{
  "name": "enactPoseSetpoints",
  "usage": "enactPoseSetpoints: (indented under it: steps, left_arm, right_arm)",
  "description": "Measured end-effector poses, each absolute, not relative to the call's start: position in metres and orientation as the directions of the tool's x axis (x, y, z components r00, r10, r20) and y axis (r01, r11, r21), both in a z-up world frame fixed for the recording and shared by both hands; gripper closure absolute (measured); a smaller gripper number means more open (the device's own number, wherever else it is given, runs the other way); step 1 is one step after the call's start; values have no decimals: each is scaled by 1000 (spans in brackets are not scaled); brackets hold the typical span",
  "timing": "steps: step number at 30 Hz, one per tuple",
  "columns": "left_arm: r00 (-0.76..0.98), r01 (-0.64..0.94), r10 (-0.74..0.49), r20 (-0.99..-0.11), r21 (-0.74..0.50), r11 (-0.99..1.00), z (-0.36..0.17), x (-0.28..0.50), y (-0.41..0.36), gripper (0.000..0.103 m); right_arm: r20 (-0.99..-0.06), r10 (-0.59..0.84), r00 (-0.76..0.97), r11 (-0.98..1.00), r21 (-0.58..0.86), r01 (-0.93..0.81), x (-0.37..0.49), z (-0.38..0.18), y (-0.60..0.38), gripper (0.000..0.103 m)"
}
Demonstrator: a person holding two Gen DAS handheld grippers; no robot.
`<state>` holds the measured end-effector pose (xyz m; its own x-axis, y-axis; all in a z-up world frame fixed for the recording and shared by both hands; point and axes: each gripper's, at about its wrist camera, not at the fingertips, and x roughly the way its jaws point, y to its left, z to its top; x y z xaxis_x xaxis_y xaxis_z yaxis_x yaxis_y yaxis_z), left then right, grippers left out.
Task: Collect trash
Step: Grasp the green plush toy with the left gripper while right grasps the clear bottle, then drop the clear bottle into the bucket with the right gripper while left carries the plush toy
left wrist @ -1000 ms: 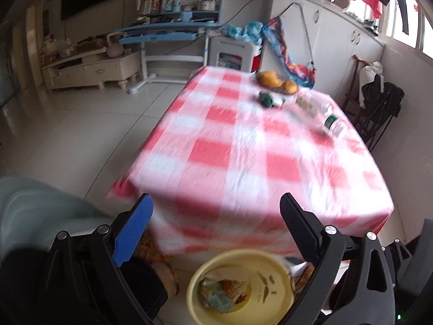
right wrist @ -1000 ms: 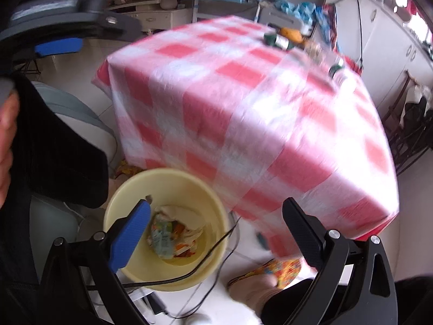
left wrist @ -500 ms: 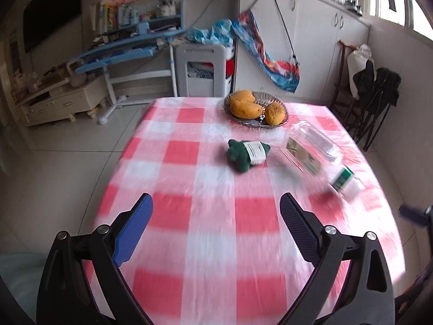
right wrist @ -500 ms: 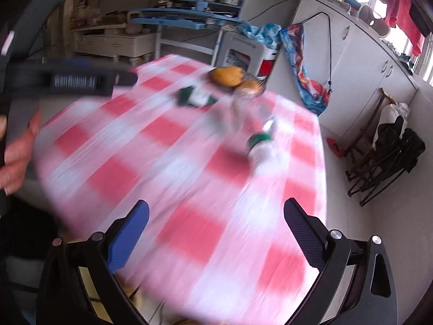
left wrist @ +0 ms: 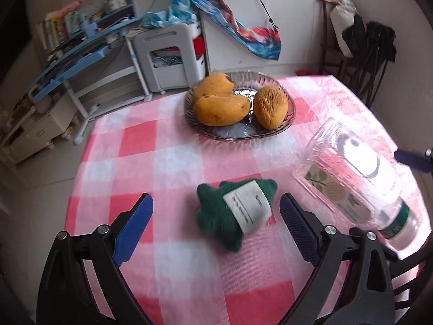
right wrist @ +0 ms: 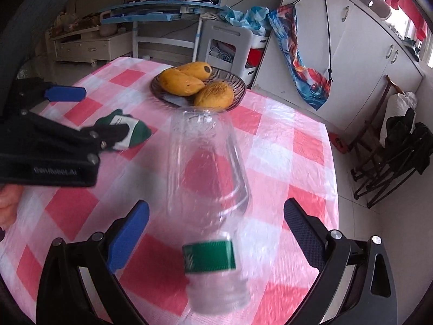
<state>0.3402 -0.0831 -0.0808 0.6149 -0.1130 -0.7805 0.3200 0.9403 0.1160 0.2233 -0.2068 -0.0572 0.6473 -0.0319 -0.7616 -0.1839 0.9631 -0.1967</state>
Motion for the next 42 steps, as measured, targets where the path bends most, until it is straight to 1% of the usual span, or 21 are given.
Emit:
enactPoseSetpoints:
  steps: [3,5,6,7,8,9,10,12,15,19,21,25,28,32,38,42]
  left_arm:
    - [594,329,-108,-797,118,937,-88,353,-89,12]
    - [568,350,-116,-815,111,930,-95,359,-92,20]
    - [552,363,-116,-826,112,925,-100,362,-95,31]
    - [552,369,-141,-822,89,925,-100,363,-94,42]
    - [537,375,-168,-827,56,925,-100,365,-93,47]
    - [524,378,-186,-831,31,925,-100,365,-93,58]
    - [522,381,-191,-831,26,924,-99,363,-93,64]
    - [522,387,-197,-830,25,922,-100,358,-92,67]
    - [505,371,-228,-833,-29,928,-97,344,-79,69]
    - [506,332,-251,-825,-82,940,-83,317,-53,69]
    - [527,314,-250,-812,-87,945,-73,300,-40,69]
    - [547,251,-249,-799,-127,959,-62,266,-13,69]
    - [566,223,-258,-783,-156,962,-54,237,1,69]
    - [607,199,-249,-755,-159,967,-41,199,12,69]
    - [652,166,-251,-715,-188,968,-31,141,28,68]
    - [660,151,-245,-710,-195,969,-33,106,39,68]
  right_arm:
    - [-772,-8,636,969,-162,-184,236,-60,-209,8]
    - [-780,13,626,970,-142,-197,244,-62,-209,8]
    - [-783,20,622,969,-137,-204,246,-63,-208,13]
    - [-788,22,615,969,-135,-208,248,-63,-207,17]
    - [-797,29,603,969,-126,-214,251,-64,-206,31]
    - [-808,43,588,969,-109,-221,252,-66,-206,43]
    - [-818,53,573,970,-95,-225,252,-68,-206,46]
    - [-818,66,572,968,-85,-234,250,-67,-206,46]
    - [-813,89,576,969,-63,-238,241,-62,-208,46]
    - [-792,204,576,970,83,-230,226,-46,-217,46]
    - [-782,242,574,964,127,-233,218,-42,-217,46]
    - [-778,252,575,955,106,-277,192,-35,-200,46]
    - [-770,286,570,948,139,-287,176,-32,-195,46]
    - [-728,358,585,931,225,-289,149,-24,-195,46]
    - [-656,438,615,899,311,-309,114,-13,-193,46]
    - [-610,494,619,869,360,-338,89,-11,-190,46]
